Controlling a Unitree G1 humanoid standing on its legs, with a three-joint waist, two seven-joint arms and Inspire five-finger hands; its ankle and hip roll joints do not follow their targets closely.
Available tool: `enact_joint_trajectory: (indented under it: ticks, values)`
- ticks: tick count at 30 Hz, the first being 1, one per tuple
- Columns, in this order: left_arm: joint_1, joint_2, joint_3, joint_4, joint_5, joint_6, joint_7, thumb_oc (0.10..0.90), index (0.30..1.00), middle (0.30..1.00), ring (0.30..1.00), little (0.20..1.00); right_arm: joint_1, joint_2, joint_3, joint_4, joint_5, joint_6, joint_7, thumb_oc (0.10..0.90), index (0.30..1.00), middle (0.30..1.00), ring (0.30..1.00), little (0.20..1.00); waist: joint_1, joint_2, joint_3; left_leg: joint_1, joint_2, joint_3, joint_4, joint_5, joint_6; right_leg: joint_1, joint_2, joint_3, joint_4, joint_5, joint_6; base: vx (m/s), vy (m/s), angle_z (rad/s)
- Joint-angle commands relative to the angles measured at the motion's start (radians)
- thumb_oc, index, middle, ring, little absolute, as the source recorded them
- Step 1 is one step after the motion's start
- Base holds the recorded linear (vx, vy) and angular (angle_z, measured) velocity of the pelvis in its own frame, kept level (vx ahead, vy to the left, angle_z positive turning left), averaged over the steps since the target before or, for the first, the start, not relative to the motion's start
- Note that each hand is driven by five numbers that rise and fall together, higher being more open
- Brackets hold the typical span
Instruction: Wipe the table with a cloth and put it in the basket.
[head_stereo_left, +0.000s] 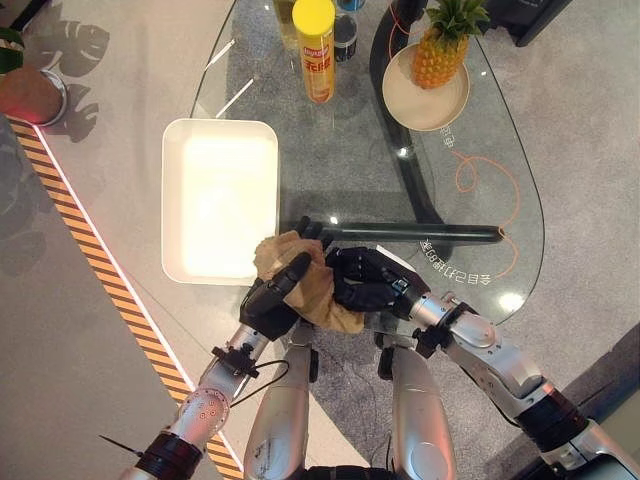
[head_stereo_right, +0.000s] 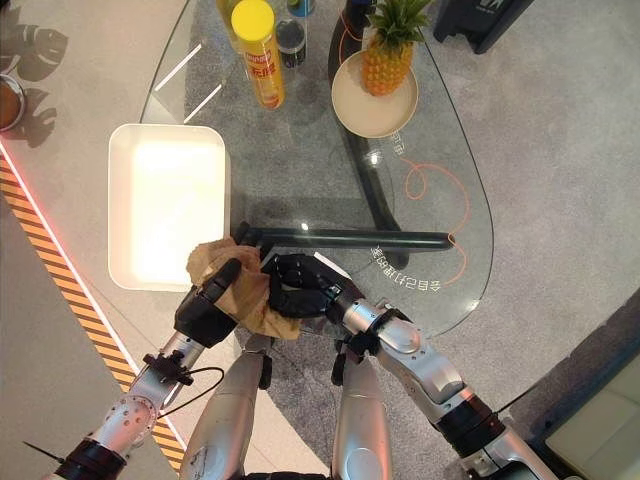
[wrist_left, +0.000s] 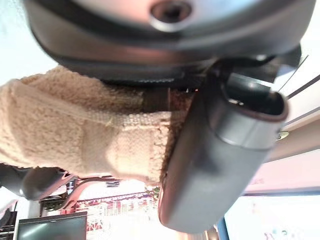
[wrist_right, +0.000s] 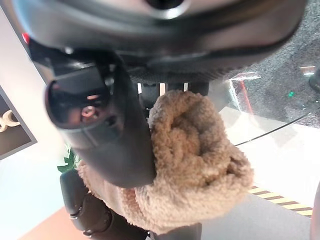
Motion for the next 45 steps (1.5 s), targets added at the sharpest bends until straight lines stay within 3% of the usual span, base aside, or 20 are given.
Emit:
enact_joint_trajectory:
  ticks: [1, 45]
  values:
    - [0.001, -0.067, -0.026, -0.232, -0.038, 0.0, -0.094, 0.1, 0.3, 0.3, 0.3, 0.2, -0.011, 0.049, 0.05, -0.186, 0.015, -0.069, 0.021, 0.1, 0.3, 0.3, 0.3, 0.2, 0.002, 0.002, -0.027, -0.035, -0.008, 0.098, 0.099, -0.027, 0.061, 0.019, 0.054, 0.028, -0.065, 0.111, -0.036, 0.0, 0.0, 0.0]
    - [0.01, -0.128, 0.008, -0.207, -0.048, -0.009, -0.084, 0.1, 0.3, 0.3, 0.3, 0.2, 0.001, 0.087, 0.019, -0.182, 0.011, -0.062, 0.034, 0.1, 0.3, 0.3, 0.3, 0.2, 0.0, -0.002, -0.027, -0.02, -0.008, 0.101, 0.084, -0.027, 0.064, 0.024, 0.06, 0.025, -0.065, 0.109, -0.04, 0.0, 0.0, 0.0]
